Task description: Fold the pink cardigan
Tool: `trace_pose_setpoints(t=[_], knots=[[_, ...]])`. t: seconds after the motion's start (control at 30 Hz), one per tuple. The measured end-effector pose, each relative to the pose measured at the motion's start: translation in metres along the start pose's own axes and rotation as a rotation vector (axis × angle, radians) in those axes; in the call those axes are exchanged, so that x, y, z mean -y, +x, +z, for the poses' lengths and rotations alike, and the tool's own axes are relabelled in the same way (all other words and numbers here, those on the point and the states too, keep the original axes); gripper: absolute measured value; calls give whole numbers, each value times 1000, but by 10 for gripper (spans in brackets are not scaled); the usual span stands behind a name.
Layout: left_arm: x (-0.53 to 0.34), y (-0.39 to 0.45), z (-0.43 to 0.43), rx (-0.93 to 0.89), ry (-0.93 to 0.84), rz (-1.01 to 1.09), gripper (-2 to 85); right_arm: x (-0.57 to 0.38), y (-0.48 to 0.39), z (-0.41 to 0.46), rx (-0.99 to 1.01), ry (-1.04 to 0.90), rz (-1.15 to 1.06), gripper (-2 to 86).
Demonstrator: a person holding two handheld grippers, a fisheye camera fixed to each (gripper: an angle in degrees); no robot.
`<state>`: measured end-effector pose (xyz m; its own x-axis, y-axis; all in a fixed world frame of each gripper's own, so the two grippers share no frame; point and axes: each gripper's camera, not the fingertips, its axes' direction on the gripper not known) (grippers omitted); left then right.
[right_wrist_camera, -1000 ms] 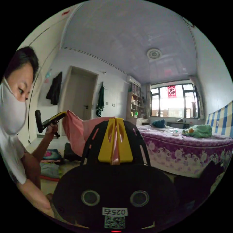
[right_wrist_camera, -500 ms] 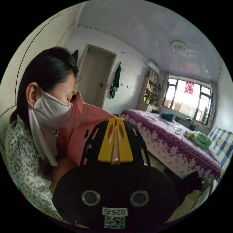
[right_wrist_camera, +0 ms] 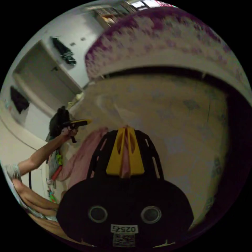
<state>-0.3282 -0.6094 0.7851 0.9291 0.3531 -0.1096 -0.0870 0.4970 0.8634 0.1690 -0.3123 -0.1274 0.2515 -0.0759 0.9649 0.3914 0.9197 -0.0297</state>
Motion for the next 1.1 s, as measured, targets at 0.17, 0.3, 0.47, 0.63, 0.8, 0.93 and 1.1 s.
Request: trace_pose_setpoints(t=[0.17, 0.3, 0.47, 0.63, 0.8, 0.93, 1.1], knots=[[41, 12, 61, 510, -101, 158, 15, 23, 42, 52, 1, -95, -28, 80], [68, 5, 76, 734, -201, 219, -5, 19, 65, 42, 60, -64, -53, 93], [29, -23, 11, 300, -48, 124, -5, -52, 39, 4, 222, 39, -213, 112], [-101, 61, -21, -105, -73, 252, 44, -164, 16, -11, 137, -12, -229, 122], [-209, 145, 16, -14, -289, 393, 52, -260, 32, -28, -209, -90, -19, 93], [-213, 131, 36, -12, -370, 354, 44, -277, 62, -31, -358, -17, 75, 46], [-192, 89, 26, -26, -282, 259, -7, -257, 97, 10, -392, -172, 128, 1]])
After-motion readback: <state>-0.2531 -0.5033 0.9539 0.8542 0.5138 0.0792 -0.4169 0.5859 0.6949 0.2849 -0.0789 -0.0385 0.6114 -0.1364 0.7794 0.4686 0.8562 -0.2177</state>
